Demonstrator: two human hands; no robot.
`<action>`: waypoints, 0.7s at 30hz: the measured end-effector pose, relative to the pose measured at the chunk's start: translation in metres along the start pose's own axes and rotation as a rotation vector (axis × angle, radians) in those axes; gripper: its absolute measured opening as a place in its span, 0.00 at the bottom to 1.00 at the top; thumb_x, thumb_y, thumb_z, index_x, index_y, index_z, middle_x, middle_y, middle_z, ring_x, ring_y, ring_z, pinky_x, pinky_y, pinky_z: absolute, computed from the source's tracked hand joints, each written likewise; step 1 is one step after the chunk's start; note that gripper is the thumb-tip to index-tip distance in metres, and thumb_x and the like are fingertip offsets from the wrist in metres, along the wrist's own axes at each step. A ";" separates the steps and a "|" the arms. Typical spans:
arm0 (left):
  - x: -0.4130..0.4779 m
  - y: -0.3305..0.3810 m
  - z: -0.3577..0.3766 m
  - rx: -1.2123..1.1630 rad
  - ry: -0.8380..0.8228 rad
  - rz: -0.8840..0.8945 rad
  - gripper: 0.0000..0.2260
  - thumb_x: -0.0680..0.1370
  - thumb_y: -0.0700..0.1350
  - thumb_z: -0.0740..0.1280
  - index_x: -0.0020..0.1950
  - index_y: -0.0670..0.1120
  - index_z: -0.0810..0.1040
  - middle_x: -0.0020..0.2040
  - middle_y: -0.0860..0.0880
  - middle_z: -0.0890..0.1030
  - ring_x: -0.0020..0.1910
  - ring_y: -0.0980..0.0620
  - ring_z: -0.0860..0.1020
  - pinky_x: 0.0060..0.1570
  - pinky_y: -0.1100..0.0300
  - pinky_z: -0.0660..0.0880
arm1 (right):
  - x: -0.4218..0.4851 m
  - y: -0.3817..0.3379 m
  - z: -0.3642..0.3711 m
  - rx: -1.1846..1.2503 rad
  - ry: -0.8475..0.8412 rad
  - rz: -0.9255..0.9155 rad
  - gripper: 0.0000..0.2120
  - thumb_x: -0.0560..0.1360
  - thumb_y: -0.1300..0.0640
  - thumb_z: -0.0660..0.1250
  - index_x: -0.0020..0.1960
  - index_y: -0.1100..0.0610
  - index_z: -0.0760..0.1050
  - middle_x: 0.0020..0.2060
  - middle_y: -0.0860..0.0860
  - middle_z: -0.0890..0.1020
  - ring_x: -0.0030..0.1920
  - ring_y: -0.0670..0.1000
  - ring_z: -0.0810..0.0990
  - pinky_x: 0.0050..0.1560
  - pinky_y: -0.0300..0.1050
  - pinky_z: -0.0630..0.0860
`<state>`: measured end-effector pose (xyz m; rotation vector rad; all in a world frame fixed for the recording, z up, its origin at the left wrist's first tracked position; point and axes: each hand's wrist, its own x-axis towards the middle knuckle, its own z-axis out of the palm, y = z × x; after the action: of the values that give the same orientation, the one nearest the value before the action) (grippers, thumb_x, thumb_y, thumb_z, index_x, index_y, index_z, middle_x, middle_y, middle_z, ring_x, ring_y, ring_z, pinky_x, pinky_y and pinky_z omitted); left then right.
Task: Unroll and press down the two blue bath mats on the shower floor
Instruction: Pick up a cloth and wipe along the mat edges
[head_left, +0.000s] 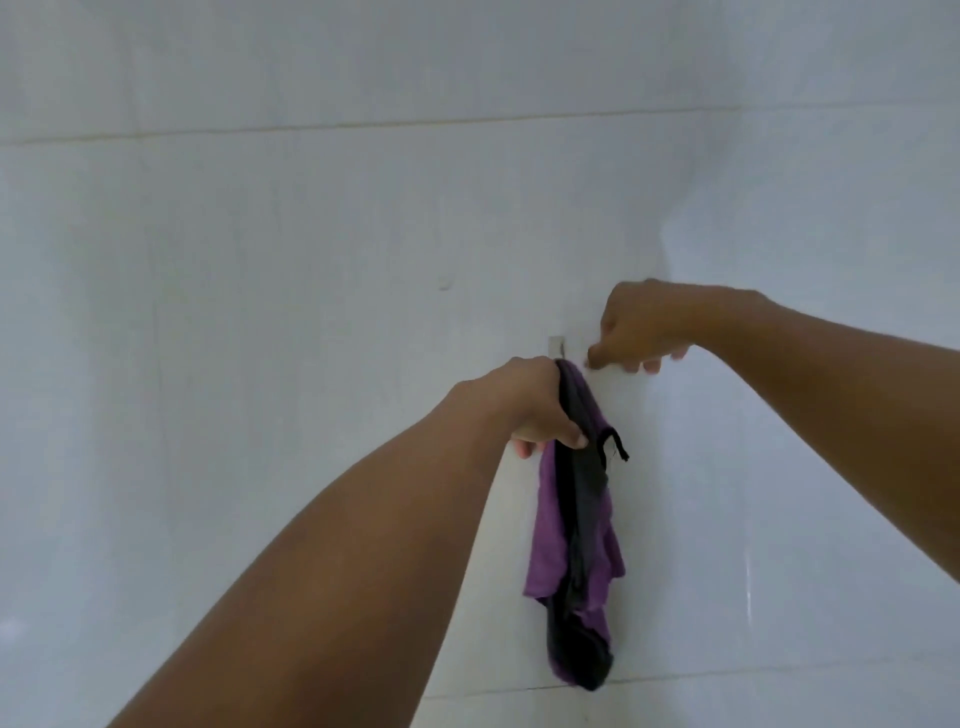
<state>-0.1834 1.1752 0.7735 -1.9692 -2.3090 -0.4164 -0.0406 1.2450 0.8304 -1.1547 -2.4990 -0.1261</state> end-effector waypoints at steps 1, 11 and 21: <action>0.002 -0.001 0.002 -0.005 -0.001 0.001 0.13 0.75 0.53 0.75 0.44 0.45 0.78 0.36 0.49 0.86 0.35 0.52 0.86 0.41 0.57 0.83 | 0.000 0.003 0.007 0.049 -0.062 0.012 0.16 0.75 0.44 0.71 0.42 0.58 0.82 0.33 0.49 0.86 0.36 0.49 0.87 0.39 0.45 0.81; -0.017 -0.043 -0.027 -0.233 -0.026 -0.055 0.14 0.77 0.47 0.75 0.59 0.43 0.79 0.50 0.43 0.85 0.46 0.46 0.86 0.50 0.49 0.84 | 0.001 -0.017 0.035 0.397 -0.035 -0.041 0.08 0.75 0.57 0.66 0.41 0.61 0.80 0.38 0.55 0.86 0.37 0.55 0.87 0.42 0.49 0.85; -0.049 -0.097 -0.075 -0.593 0.309 -0.111 0.06 0.81 0.49 0.68 0.56 0.48 0.77 0.56 0.44 0.81 0.53 0.45 0.82 0.45 0.48 0.85 | 0.000 -0.065 0.011 0.759 0.122 -0.097 0.02 0.78 0.57 0.65 0.49 0.55 0.76 0.42 0.53 0.76 0.37 0.50 0.71 0.34 0.42 0.70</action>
<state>-0.2788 1.0956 0.8190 -1.7954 -2.2617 -1.4428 -0.0923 1.2048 0.8252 -0.6770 -2.1668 0.6495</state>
